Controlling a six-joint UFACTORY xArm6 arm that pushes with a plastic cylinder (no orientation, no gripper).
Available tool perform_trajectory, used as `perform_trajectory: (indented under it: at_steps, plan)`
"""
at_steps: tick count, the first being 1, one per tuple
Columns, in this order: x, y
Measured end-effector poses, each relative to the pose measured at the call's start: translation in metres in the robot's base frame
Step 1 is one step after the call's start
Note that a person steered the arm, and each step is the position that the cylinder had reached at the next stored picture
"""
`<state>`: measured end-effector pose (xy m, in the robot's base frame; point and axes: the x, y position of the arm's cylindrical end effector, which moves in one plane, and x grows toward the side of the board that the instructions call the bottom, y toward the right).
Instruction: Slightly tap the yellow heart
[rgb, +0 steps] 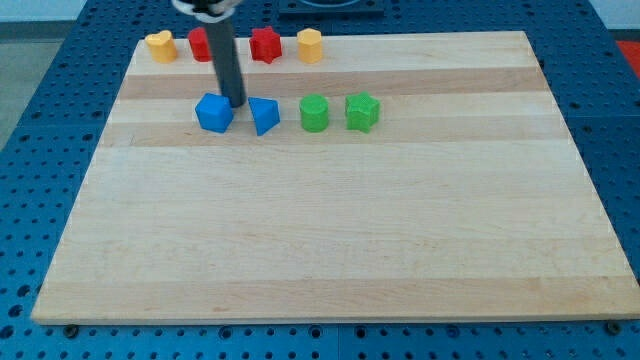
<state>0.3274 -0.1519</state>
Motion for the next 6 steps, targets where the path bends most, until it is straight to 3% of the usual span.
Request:
perform_trajectory:
  at_steps: [2,3,4,5,6]
  plan:
    - [-0.016,-0.028]
    - [-0.023,-0.077]
    - [0.0,-0.137]
    - [-0.003,-0.153]
    - [-0.072,-0.153]
